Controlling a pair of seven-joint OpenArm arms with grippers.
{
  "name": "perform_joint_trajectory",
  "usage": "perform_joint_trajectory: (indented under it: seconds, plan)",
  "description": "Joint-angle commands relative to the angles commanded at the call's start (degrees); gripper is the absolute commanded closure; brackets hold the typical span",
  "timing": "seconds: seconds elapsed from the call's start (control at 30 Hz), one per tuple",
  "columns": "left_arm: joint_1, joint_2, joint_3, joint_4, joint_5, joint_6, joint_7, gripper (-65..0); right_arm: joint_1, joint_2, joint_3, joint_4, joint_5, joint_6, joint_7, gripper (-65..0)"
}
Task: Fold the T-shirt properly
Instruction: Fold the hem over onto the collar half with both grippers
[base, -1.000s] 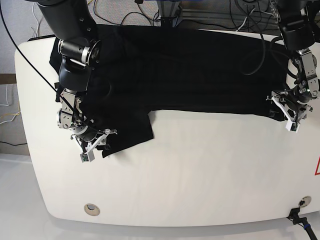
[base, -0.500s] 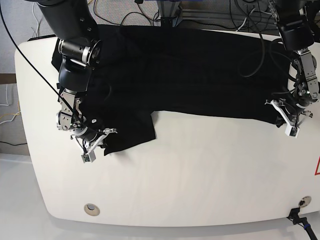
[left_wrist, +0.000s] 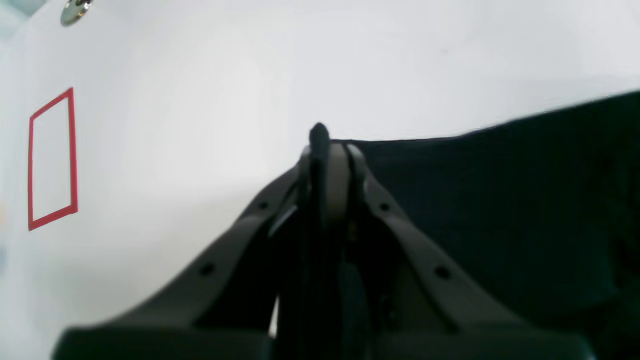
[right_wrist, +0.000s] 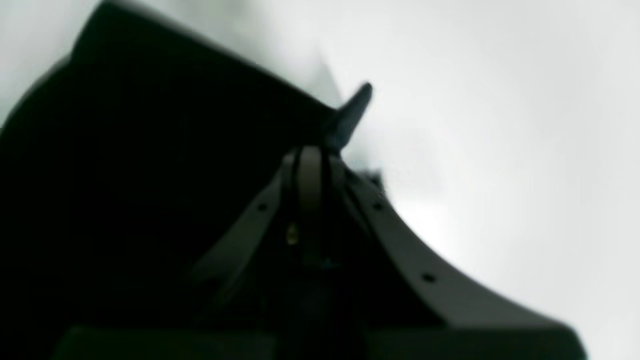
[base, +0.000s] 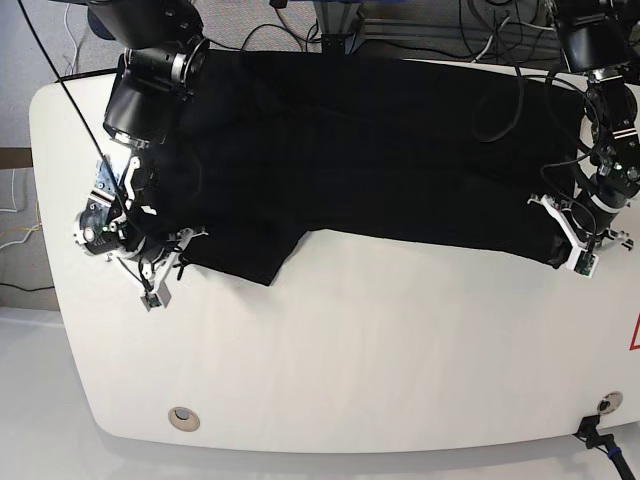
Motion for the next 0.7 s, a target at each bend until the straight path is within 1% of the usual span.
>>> perform_joint_trajectory:
  seconds: [0.1,0.23,0.37,0.43,0.5,0.53,0.63,0.7]
  plan:
    - [2.1,0.0,-2.6,2.0,0.0,-0.1,0.0,0.0,-3.7,-0.1,0.0,6.9,2.3,0.0,-6.0,0.0]
    - [5.0,0.0,-5.9,3.9,-0.1,-0.1,0.0,0.0,-8.1,-0.1,0.0,13.5,7.9,0.0,-12.5,0.0]
    - [6.9,0.0,-8.6,3.9,-0.1,-0.1,0.0,0.0,-12.5,0.0,0.0,18.6,13.0,-0.26,-14.3,0.0]
    - [7.7,0.0,-9.7,3.9,-0.1,-0.1,0.0,0.0,-13.6,0.0,0.1,20.4,14.9,-0.09,-16.3,0.0]
    - [8.7,0.0,-10.0,3.9,-0.1,-0.4,0.0,0.0,-15.1,0.1,0.3,21.5,17.2,-0.09,-16.3,0.0]
    - [9.1,0.0,-10.3,3.9,-0.1,-1.3,0.0,0.0,-16.0,0.1,0.3,22.0,18.4,-0.09,-16.3,0.0]
    - [9.6,0.2,-11.6,3.9,-0.1,-6.1,0.0,0.0,-18.7,1.1,0.0,24.8,22.2,-0.09,-16.3,0.0]
    - [10.1,0.2,-11.6,3.9,-0.1,-6.1,0.0,0.0,-20.4,1.1,0.0,25.9,24.3,-0.09,-16.3,0.0]
